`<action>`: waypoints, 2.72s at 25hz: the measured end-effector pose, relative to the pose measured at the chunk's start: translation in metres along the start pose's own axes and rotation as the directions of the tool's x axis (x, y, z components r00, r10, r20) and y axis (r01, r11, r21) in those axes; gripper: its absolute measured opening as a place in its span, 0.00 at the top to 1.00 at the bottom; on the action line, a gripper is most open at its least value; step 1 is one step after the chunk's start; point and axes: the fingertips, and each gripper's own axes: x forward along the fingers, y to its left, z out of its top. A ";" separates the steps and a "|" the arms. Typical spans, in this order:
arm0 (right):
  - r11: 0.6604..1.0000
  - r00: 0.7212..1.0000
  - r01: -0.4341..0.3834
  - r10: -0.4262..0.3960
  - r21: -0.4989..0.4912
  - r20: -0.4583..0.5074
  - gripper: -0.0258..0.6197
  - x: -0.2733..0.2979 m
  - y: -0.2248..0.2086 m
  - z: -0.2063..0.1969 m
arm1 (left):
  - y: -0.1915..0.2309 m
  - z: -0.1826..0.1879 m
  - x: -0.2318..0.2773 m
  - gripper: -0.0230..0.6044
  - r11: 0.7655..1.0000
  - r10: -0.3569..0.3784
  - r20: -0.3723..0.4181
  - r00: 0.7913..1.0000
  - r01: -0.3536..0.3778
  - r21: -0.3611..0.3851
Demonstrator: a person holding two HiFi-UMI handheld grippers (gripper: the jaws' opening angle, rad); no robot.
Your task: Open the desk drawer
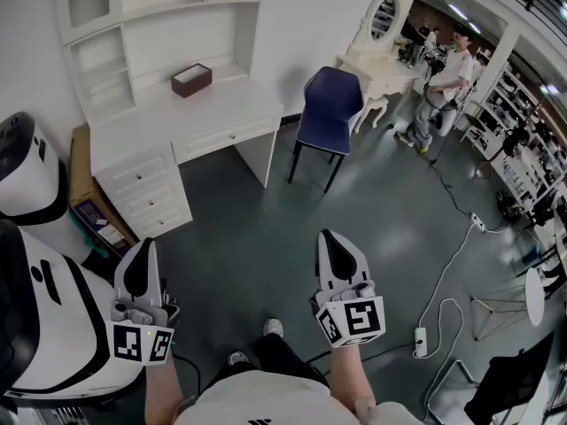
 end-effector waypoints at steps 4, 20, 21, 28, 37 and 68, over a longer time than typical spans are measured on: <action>1.000 1.000 0.014 -0.014 0.000 0.001 0.97 -0.003 0.003 0.001 | 0.004 -0.002 -0.001 0.95 1.000 -0.011 0.006 1.000 0.012 -0.027; 1.000 1.000 -0.007 0.007 0.002 0.023 0.97 0.021 -0.005 0.001 | 0.008 -0.010 0.016 0.95 1.000 -0.004 -0.002 1.000 0.004 -0.013; 1.000 1.000 -0.012 0.012 0.002 0.024 0.97 0.025 -0.008 0.000 | 0.006 -0.012 0.020 0.95 1.000 -0.004 -0.003 1.000 0.004 -0.012; 0.998 0.997 -0.059 0.058 0.028 0.041 0.97 0.064 -0.036 -0.006 | 0.000 -0.022 0.058 0.95 1.000 0.017 0.005 1.000 -0.017 0.007; 0.993 0.992 -0.112 0.110 0.037 0.058 0.97 0.112 -0.080 -0.015 | -0.008 -0.037 0.113 0.95 0.998 0.063 0.024 0.998 -0.064 0.026; 0.985 0.988 -0.148 0.142 0.094 0.063 0.97 0.270 -0.136 -0.051 | 0.047 -0.097 0.252 0.95 0.997 0.068 0.005 0.998 -0.068 0.043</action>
